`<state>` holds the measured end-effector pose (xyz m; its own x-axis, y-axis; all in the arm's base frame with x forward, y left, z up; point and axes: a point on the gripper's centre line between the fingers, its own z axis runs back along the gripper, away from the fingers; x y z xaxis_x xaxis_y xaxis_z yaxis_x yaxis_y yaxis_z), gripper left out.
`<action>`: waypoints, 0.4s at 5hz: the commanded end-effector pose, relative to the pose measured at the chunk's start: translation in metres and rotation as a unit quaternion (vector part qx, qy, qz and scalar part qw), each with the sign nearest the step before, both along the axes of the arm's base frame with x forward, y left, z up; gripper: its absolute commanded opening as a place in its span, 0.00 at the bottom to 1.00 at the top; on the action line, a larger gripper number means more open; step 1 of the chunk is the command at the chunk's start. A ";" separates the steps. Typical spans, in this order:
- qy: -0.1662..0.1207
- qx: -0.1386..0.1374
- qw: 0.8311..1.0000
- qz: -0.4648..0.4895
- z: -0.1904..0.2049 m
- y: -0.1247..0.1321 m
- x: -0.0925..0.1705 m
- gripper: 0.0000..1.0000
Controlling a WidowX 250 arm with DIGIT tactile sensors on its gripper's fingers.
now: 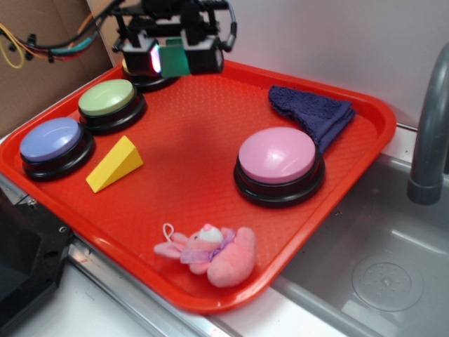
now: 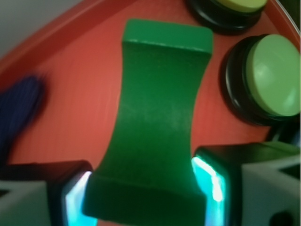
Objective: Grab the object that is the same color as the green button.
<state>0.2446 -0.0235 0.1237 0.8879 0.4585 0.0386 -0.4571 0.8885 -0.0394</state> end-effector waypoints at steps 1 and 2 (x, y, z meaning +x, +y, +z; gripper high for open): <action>-0.027 -0.041 0.969 -0.244 0.067 0.027 -0.017 0.00; -0.038 -0.042 0.954 -0.293 0.077 0.025 -0.033 0.00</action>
<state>0.1914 -0.0211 0.1906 0.9908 -0.1207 0.0607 0.1285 0.9806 -0.1482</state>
